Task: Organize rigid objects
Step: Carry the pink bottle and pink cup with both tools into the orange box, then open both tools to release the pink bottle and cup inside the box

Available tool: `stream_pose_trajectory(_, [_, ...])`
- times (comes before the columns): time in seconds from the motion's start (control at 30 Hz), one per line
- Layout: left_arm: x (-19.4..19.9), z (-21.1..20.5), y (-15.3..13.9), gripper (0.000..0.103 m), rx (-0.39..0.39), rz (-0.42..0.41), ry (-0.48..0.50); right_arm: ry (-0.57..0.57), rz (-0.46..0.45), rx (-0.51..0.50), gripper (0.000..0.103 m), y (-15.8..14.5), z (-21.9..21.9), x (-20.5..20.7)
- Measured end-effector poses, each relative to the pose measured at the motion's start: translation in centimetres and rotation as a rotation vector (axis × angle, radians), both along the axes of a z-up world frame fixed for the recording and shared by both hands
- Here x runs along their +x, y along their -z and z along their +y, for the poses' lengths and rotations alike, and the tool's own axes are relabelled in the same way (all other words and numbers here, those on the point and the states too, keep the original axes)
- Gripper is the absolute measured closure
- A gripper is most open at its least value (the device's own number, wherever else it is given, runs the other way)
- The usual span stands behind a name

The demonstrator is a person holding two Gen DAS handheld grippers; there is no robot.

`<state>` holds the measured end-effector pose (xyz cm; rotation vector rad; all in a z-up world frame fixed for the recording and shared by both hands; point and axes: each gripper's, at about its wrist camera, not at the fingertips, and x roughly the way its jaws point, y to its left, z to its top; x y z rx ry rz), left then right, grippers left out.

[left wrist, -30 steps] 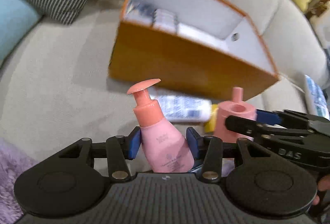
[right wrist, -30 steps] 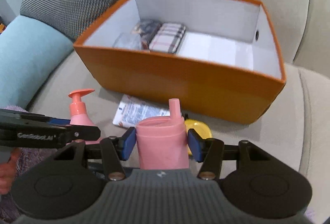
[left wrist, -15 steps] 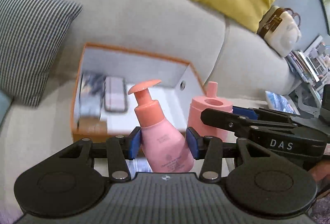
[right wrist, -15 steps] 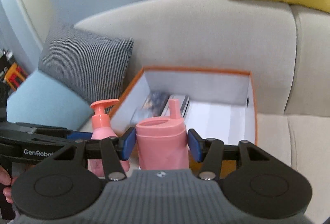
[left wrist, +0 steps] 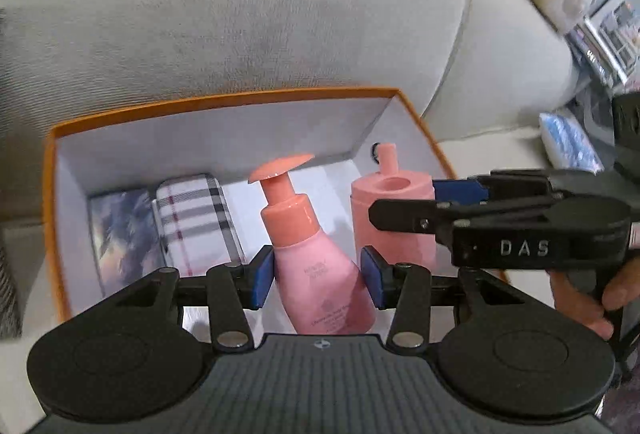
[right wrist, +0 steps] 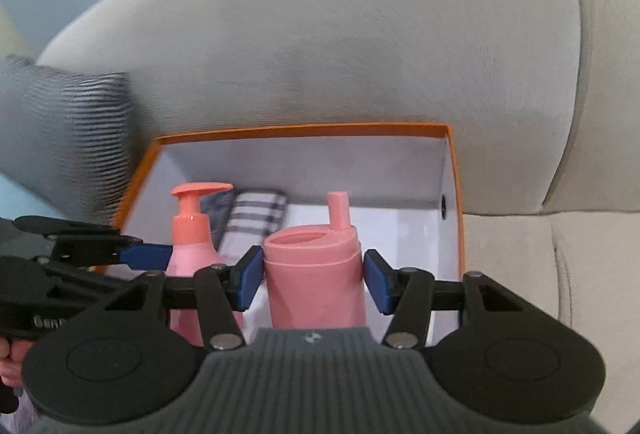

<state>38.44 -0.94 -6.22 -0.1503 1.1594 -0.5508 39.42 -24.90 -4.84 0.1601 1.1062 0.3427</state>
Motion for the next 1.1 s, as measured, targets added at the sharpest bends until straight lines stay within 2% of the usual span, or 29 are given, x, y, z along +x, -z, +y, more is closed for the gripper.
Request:
stream_pose_trajectory(0.13, [2.1,-0.6,2.4,0.05,0.028,0.021,0.052,-0.01,0.077,0.028,0.047,2.3,0.4,2.4])
stream_pose_trajectory(0.23, [3.0,-1.3,4.0,0.05,0.052,0.038,0.075,-0.021,0.112,-0.027,0.047,4.1,1.5,3.6])
stream_pose_trajectory(0.4, [4.1,-2.0,5.7,0.05,0.121,0.043,0.093,-0.015,0.138,-0.045,0.047,6.1,2.9,5.7])
stream_pose_trajectory(0.53, [4.9,-2.2,6.5,0.05,0.124,0.059,0.085,0.002,0.145,-0.052,0.047,7.1,3.2,6.7])
stream_pose_trajectory(0.73, [5.6,-2.1,7.0,0.05,0.114,0.07,0.06,0.006,0.141,-0.046,0.043,7.4,3.5,7.2])
stream_pose_trajectory(0.8, [5.3,-2.0,6.7,0.041,0.119,0.054,0.065,0.003,0.147,-0.018,0.04,7.1,3.1,7.2])
stream_pose_trajectory(0.9, [4.8,-1.2,5.7,0.033,0.107,0.036,0.054,-0.01,0.148,0.002,0.04,6.5,2.7,7.1])
stream_pose_trajectory(1.1, [2.8,-0.1,4.0,0.032,0.122,0.005,0.114,-0.127,0.118,-0.019,0.047,4.2,1.8,5.5])
